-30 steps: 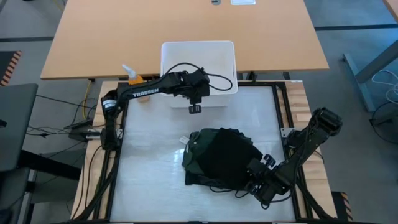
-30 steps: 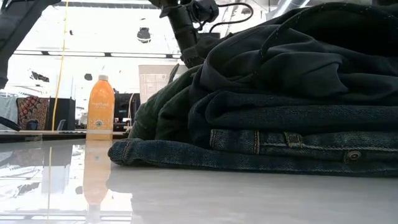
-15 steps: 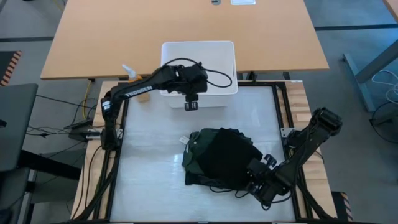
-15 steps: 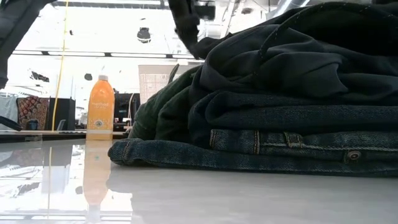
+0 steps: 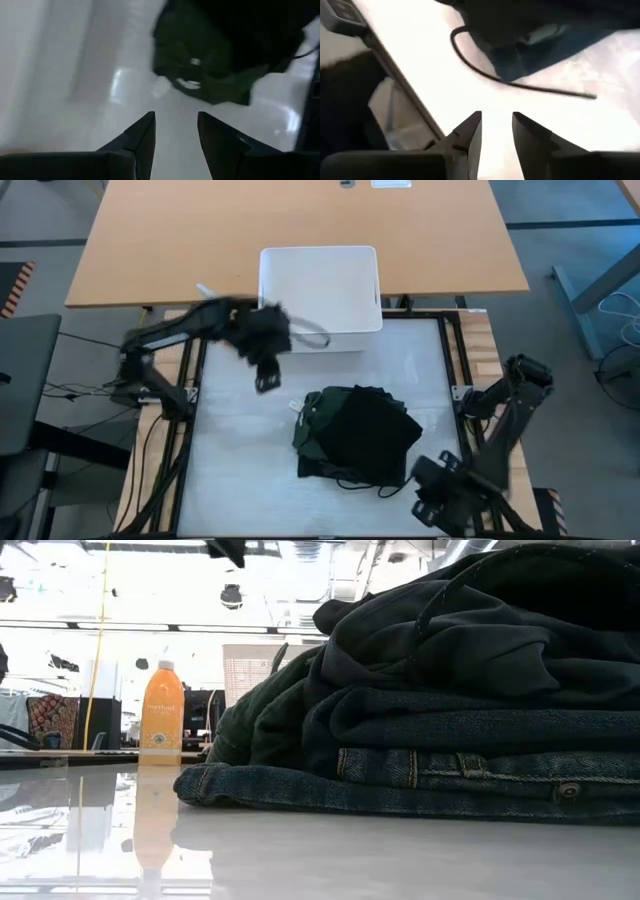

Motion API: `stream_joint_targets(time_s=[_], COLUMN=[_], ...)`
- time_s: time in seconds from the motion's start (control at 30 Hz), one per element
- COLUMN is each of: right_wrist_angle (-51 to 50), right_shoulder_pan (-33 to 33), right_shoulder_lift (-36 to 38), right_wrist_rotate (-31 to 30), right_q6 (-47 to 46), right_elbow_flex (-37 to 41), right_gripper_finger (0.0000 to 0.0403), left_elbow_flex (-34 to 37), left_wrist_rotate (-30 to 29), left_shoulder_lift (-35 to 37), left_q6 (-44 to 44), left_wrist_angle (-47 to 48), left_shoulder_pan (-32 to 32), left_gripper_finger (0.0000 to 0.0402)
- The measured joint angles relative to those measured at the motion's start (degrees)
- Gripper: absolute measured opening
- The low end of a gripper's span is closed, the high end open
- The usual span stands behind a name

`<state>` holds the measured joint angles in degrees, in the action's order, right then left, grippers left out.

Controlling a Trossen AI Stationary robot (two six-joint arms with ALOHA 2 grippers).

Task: Fold laundry
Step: Put the stack of clothes into the white bin

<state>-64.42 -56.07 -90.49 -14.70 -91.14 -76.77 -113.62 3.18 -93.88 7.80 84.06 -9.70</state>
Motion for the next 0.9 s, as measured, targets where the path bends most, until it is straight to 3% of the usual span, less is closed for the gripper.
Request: stream_joint_targets(time_s=[0.13,0.27,0.4,0.47,0.67,0.9], right_wrist_angle=[-3.03,-1.15,5.8,8.06,11.78,30.25], right_shoulder_pan=[-6.57,-12.48,-13.15,-11.5,-10.11,-9.8], right_shoulder_lift=[1.87,3.44,5.5,5.96,8.66,12.18], right_wrist_rotate=[-8.92,-15.72,-17.27,-17.8,-16.65,-20.43], right_q6=[-15.55,-32.65,-34.62,-34.61,-36.13,-36.3], right_elbow_flex=[2.68,9.44,16.12,18.59,26.71,40.76], right_gripper_finger=[0.0134,0.0134,0.0139,0.015,0.0208,0.0258], left_elbow_flex=[22.25,48.23,70.46,78.35,91.41,93.39], left_wrist_rotate=[-1.84,-3.84,-8.04,-8.48,-9.6,-14.05], left_shoulder_lift=[13.81,26.95,33.33,33.58,31.47,25.0], left_q6=[13.62,32.34,45.19,50.16,57.52,62.24], left_wrist_angle=[-15.32,-44.43,-79.95,-90.77,-99.29,-100.63], left_shoulder_pan=[8.76,19.27,26.24,27.78,28.49,28.2], left_gripper_finger=[0.0133,0.0133,0.0133,0.0136,0.0165,0.0213])
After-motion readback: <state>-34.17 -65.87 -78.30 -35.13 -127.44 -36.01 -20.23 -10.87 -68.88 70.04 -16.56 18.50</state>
